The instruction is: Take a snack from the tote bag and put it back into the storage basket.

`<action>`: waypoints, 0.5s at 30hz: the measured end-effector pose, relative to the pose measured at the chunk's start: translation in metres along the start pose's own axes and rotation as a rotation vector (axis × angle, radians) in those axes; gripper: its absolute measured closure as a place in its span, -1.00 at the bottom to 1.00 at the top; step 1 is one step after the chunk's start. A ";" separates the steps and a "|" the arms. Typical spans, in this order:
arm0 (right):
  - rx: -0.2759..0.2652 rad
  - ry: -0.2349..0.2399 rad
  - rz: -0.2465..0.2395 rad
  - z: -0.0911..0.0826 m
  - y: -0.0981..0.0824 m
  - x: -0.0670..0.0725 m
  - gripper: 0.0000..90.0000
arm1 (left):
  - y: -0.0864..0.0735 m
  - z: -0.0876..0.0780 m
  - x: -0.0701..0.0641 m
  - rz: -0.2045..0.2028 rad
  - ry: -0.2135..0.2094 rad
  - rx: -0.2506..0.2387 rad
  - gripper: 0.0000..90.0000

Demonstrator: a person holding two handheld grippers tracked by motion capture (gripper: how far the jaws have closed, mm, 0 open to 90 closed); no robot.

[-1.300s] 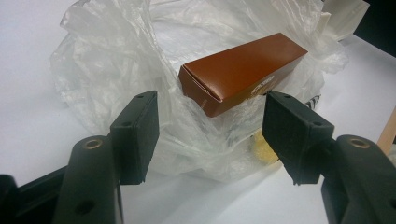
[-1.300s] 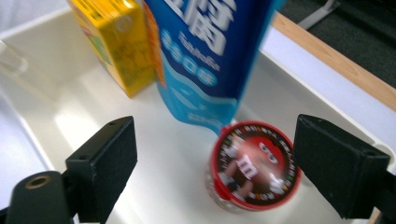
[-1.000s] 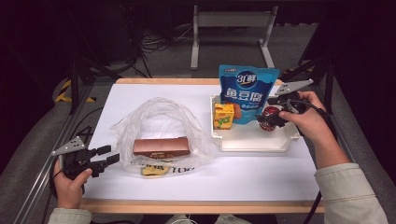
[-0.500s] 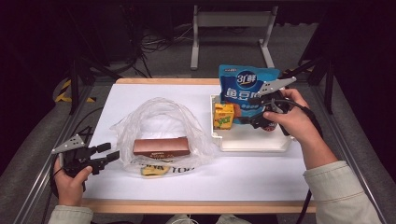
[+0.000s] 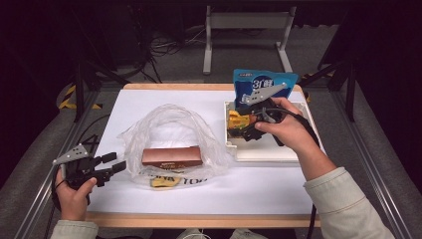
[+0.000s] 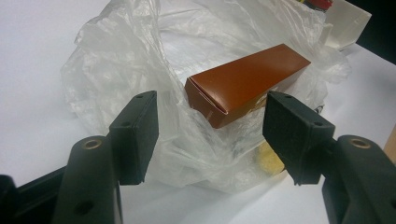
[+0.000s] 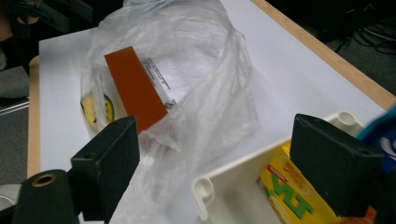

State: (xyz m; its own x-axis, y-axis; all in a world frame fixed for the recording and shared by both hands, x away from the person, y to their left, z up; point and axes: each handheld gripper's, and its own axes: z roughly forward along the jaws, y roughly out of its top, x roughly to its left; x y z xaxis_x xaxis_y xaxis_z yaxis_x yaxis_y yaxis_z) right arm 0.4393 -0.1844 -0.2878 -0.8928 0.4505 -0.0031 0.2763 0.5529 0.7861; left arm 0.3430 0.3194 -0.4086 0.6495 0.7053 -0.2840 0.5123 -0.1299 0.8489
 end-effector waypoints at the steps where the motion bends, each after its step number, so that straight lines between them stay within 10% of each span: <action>1: 0.000 0.006 -0.001 0.003 0.002 0.002 -0.63 | 0.000 0.000 0.000 0.002 0.000 -0.001 -0.18; 15: 0.012 0.081 -0.062 0.047 0.025 0.028 -0.63 | -0.001 -0.002 0.000 0.000 0.005 -0.007 -0.18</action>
State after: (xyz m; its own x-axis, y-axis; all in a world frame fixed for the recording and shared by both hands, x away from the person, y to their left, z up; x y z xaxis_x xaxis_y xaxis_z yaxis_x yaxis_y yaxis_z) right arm 0.4385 -0.1249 -0.2974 -0.9341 0.3570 -0.0015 0.2231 0.5870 0.7782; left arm 0.3411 0.3210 -0.4084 0.6468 0.7087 -0.2818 0.5084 -0.1252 0.8520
